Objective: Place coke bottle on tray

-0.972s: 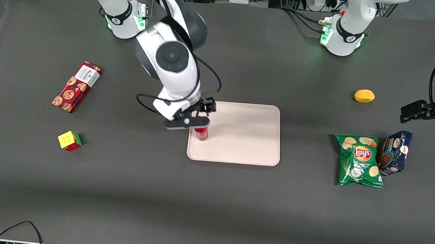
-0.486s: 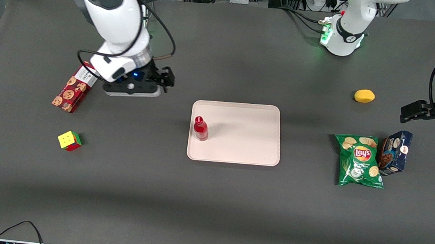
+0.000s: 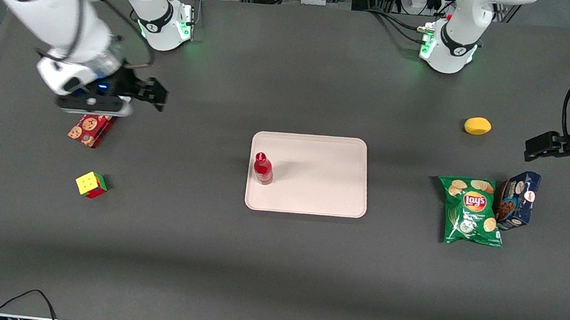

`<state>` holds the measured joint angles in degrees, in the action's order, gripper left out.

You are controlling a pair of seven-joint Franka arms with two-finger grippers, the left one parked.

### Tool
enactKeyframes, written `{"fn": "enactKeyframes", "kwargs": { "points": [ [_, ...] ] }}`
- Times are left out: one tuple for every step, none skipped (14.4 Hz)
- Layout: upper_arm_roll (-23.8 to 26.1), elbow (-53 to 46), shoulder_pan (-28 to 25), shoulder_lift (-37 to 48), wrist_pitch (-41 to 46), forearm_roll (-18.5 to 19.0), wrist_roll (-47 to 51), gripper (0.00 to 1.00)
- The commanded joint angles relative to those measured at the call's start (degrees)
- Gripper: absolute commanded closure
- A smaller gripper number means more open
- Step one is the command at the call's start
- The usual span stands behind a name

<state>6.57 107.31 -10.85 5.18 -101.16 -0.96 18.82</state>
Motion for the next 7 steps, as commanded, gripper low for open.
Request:
{"fn": "enactKeyframes", "kwargs": {
  "points": [
    [-5.3,-2.0,2.7,2.8,6.0,-0.5,-3.2,0.0],
    [-6.3,-4.2,3.0,2.5,8.4,1.3,-3.3,0.0],
    [-6.4,-6.0,4.6,2.0,10.2,3.0,-3.3,0.0],
    [-6.3,-6.8,6.4,2.1,9.6,3.8,-3.5,0.0],
    [-6.2,-7.2,7.4,2.0,8.4,4.5,-4.4,0.0],
    [-6.2,-6.4,7.9,1.9,5.8,4.1,-5.4,0.0],
    [-6.5,-5.3,7.9,1.5,4.3,3.9,-5.4,0.0]
  ]
}}
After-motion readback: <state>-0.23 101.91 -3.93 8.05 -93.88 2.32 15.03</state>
